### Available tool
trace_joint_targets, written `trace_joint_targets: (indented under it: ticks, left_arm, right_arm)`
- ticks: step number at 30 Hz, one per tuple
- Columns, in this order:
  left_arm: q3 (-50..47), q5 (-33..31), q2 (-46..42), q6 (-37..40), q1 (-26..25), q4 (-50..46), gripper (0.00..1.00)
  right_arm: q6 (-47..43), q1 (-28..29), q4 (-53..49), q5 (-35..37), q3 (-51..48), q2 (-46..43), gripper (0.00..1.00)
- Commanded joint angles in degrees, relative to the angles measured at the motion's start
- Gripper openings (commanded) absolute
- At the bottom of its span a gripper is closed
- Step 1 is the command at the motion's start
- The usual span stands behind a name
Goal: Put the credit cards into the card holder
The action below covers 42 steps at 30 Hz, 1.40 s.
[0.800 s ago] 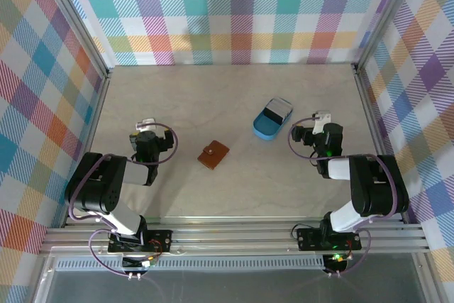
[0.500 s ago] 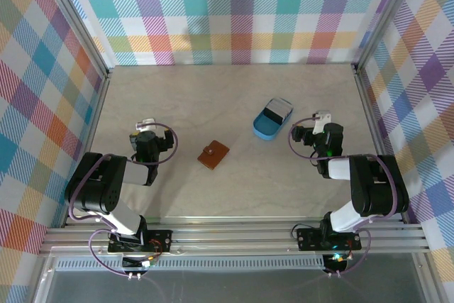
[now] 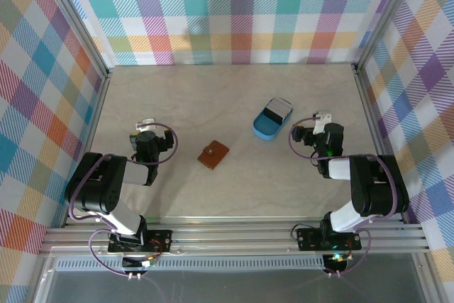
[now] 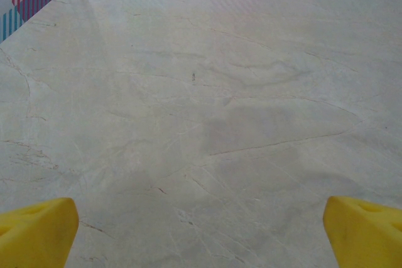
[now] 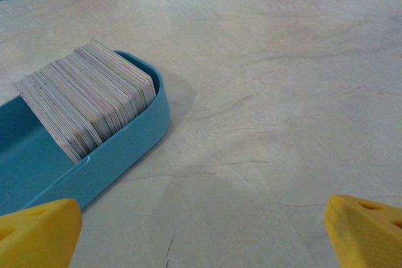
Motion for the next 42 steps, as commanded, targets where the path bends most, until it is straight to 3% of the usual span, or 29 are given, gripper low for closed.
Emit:
trace_joint_targets:
  ticks: [1, 12, 15, 18, 21, 25, 29, 32, 37, 42]
  left_arm:
    - [0.7, -0.9, 0.1, -0.5, 0.6, 2.2, 1.0]
    - [0.7, -0.9, 0.0, -0.5, 0.6, 2.3, 1.0]
    - [-0.1, -2.6, -2.2, -1.5, 0.6, 0.8, 1.0]
    - [-2.4, -3.1, -2.2, 1.7, -1.4, 6.6, 1.0]
    - [-2.0, -7.4, -4.7, 1.8, -2.7, 4.7, 1.0]
    - [5.6, -8.7, -18.8, 0.4, -4.1, -17.7, 1.0]
    - [13.6, 1.8, -28.9, -6.9, -4.2, -31.3, 1.0]
    - [18.8, 13.1, -31.8, -14.8, -4.2, -38.0, 1.0]
    - [29.7, 30.6, -28.1, -22.0, -4.3, -55.1, 0.97]
    - [39.6, 41.0, -22.6, -19.0, -4.3, -73.5, 0.94]
  right_arm:
    - [-0.2, -0.3, 0.7, -1.1, 0.3, 0.5, 0.99]
    - [-0.4, -0.3, 1.2, -0.8, 0.0, 0.3, 0.99]
    - [0.3, -0.3, -0.5, 1.4, -0.9, -4.2, 0.99]
    - [2.6, -0.1, -16.5, 3.3, 1.4, -16.7, 0.98]
    - [6.4, 0.0, -32.6, -2.7, 7.3, -25.4, 0.95]
    - [11.7, 1.2, -44.1, -13.2, 13.0, -30.2, 0.88]
    - [15.1, 6.2, -46.1, -18.2, 15.5, -29.6, 0.82]
    - [14.9, 14.2, -47.2, -17.0, 18.1, -25.8, 0.8]
    - [14.0, 26.6, -49.8, -14.5, 25.4, -13.9, 0.74]
    - [14.5, 34.2, -52.2, -14.7, 32.8, -2.3, 0.69]
